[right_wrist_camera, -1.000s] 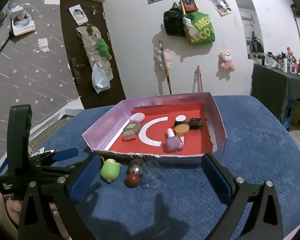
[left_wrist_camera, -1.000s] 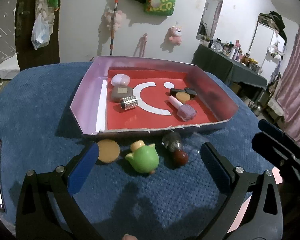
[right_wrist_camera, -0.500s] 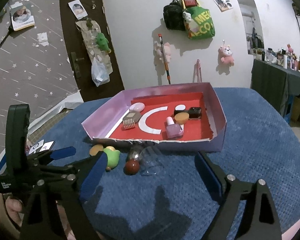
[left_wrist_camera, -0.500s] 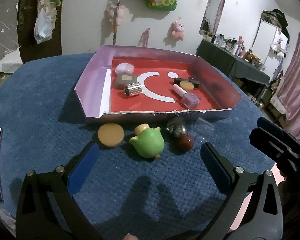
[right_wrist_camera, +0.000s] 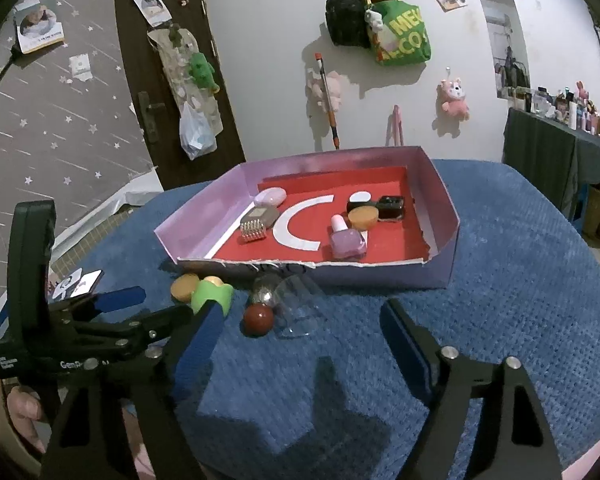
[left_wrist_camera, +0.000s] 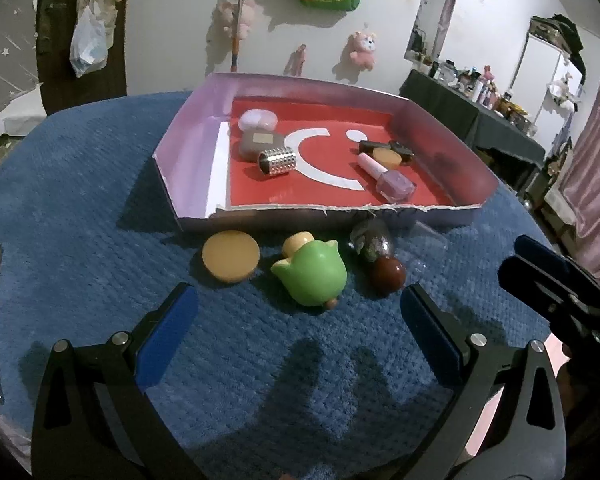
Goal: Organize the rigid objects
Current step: 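Withdraw both tools back toward the remaining objects beside the box, then grasp the clear plastic cup with the right tool while the left tool grasps the tan round sponge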
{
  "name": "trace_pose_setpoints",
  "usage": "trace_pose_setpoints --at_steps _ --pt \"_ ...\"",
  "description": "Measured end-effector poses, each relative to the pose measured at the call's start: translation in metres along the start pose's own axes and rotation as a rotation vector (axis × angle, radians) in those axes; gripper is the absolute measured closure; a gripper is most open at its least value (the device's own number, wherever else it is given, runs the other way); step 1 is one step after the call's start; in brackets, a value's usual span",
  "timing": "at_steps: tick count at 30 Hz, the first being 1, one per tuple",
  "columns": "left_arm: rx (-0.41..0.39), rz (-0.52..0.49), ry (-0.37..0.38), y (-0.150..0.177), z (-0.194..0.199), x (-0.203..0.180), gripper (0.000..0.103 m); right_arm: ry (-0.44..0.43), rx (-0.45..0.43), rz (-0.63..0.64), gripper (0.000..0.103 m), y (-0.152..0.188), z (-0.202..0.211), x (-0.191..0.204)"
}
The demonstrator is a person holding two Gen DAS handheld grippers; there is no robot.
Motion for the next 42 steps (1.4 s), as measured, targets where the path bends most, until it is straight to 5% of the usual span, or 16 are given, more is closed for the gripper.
trace_pose_setpoints --at_steps 8,12,27,42 --pt "0.019 0.007 0.000 0.003 -0.011 0.002 0.004 0.005 0.042 -0.002 0.029 0.006 -0.013 -0.003" --pt "0.036 0.017 -0.003 0.004 -0.016 0.006 0.014 0.004 0.063 -0.008 0.030 0.008 -0.023 -0.005" --pt "0.035 0.096 0.025 0.001 -0.020 0.035 0.014 0.001 0.109 -0.019 0.031 0.012 -0.048 -0.011" --pt "0.043 0.090 -0.057 -0.003 -0.026 0.063 0.022 -0.008 0.131 -0.015 0.035 0.009 -0.065 -0.007"
Point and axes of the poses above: each gripper's, at about its wrist camera, not at the fingertips, and z roughly against the way its jaws point, x to its left, y to its underside, the point moved 10 cm from there along -z, roughly the way its jaws point, and after that the axes turned 4 degrees about y, right-handed, at the moved point
